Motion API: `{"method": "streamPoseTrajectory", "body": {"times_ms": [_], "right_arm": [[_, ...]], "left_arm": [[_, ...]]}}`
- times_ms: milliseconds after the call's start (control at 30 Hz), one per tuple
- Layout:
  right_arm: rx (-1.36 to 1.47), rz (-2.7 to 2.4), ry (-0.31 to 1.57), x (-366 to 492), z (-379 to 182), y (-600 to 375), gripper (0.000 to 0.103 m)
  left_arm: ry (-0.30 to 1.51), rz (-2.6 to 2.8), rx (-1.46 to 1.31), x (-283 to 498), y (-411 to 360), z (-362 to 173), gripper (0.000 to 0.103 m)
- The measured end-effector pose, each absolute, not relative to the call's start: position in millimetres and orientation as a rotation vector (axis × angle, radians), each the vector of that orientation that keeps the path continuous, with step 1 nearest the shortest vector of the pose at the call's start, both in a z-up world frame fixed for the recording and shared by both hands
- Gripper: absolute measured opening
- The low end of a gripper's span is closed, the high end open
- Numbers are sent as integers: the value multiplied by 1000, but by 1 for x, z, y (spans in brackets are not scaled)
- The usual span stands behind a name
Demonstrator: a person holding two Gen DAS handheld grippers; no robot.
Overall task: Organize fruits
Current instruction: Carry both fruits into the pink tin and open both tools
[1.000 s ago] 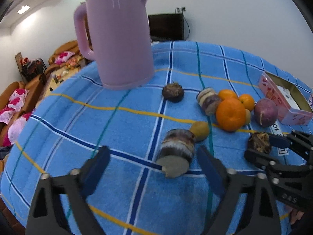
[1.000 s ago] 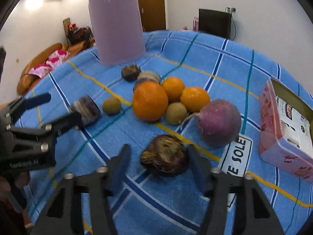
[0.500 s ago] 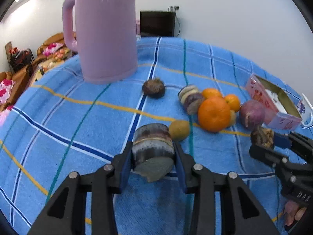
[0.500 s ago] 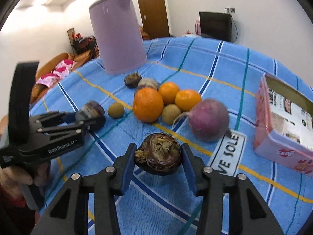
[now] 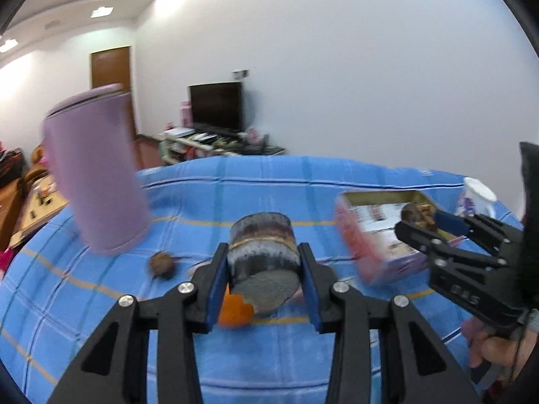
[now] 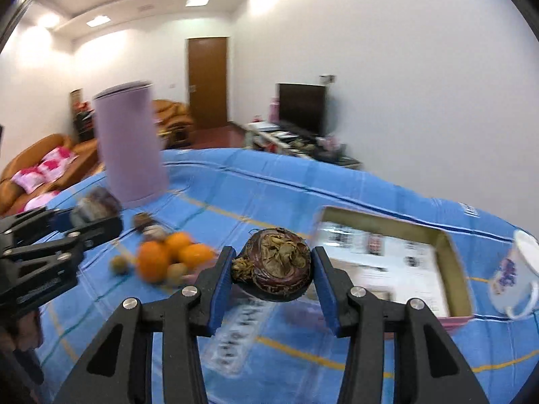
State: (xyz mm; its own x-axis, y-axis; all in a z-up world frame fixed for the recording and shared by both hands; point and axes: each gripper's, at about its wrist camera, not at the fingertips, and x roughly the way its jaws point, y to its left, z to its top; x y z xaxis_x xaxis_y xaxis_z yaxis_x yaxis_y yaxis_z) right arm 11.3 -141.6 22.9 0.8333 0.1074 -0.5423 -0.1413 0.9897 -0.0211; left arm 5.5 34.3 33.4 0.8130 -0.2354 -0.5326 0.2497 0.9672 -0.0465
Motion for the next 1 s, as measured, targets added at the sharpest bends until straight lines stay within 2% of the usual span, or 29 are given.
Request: {"method": "streamPoseTrajectory", "body": {"times_ms": [467, 1000], "right_arm": [[-51, -162, 650, 49, 0, -251, 48], [-69, -132, 753, 70, -31, -253, 48]], "left_arm": [[606, -433, 59, 55, -94, 21, 42], [710, -432, 81, 78, -122, -12, 42]]}}
